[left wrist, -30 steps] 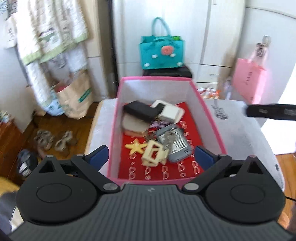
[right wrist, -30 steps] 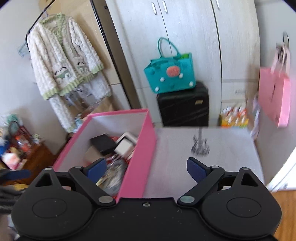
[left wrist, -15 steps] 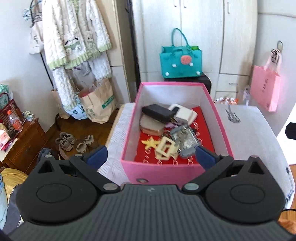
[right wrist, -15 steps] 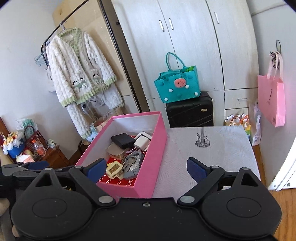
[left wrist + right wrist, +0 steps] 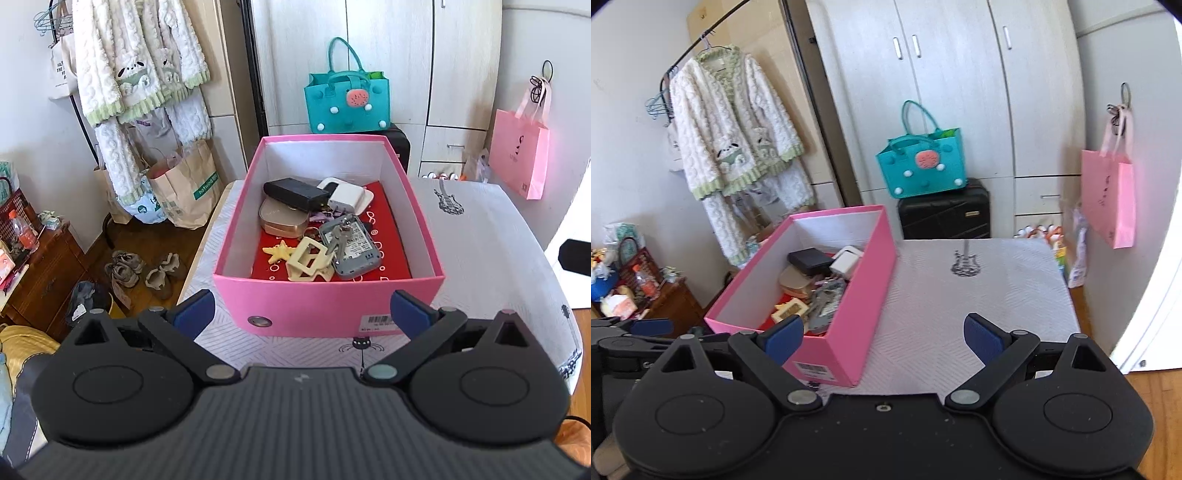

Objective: Organize rigid objects

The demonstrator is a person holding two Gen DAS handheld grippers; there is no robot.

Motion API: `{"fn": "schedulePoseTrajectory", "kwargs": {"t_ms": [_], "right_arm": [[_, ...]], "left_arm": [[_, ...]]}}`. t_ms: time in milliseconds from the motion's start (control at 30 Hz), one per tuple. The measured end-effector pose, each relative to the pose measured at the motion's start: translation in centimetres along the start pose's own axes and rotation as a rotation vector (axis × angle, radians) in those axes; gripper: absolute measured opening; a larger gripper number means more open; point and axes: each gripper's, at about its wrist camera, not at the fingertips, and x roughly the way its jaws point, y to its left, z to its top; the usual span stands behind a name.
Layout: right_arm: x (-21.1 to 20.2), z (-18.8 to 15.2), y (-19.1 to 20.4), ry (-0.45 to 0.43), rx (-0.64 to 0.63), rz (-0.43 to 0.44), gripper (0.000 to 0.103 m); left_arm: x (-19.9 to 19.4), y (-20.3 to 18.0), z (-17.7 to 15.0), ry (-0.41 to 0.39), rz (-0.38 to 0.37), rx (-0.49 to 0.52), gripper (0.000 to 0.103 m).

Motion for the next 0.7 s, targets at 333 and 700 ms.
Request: {"fn": "schedulePoseTrajectory", "kwargs": {"t_ms": [333, 700], "right_arm": [[-0.5, -0.3, -0.4, -0.010, 0.001, -0.030, 0.096], [-0.1, -0.5, -0.1, 0.003, -0.022, -0.016, 0.096]], "left_arm": [[-0.6, -1.1, 0.0, -0.002, -0.014, 0.036, 0.103], [-0.9, -1.0, -0.2, -0.010, -0.003, 0.009, 0.103]]}}
